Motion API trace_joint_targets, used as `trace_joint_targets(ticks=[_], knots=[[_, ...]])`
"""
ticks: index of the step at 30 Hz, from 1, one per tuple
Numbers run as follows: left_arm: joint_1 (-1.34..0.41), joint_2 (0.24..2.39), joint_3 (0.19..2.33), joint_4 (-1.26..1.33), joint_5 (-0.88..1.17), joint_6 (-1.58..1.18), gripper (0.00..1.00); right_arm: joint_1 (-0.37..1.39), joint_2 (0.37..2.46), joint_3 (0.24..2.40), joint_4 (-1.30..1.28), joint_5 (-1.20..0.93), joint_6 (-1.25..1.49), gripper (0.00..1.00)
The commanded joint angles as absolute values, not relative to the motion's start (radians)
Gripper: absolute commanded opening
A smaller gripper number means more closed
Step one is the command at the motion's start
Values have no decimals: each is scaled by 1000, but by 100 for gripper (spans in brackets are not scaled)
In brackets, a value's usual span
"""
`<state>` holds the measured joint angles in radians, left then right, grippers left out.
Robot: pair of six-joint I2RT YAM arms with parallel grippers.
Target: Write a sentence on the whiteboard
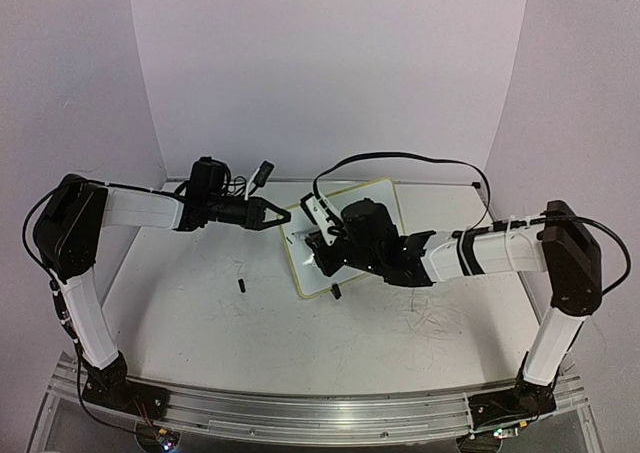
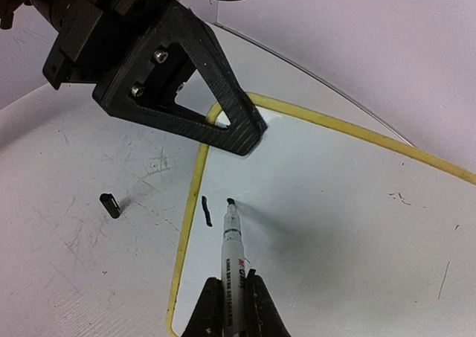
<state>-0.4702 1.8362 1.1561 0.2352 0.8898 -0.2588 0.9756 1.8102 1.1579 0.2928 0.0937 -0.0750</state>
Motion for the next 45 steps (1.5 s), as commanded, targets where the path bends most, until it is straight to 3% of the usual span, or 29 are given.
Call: trace_joint_targets(ticks=[1,45], knots=[[-465,1816,1154,218,901,-252,0,972,1831,1195,313,107,-70,0],[-465,1815,1154,216,900,-252,0,985,1812,1131,278,91,-30,0]])
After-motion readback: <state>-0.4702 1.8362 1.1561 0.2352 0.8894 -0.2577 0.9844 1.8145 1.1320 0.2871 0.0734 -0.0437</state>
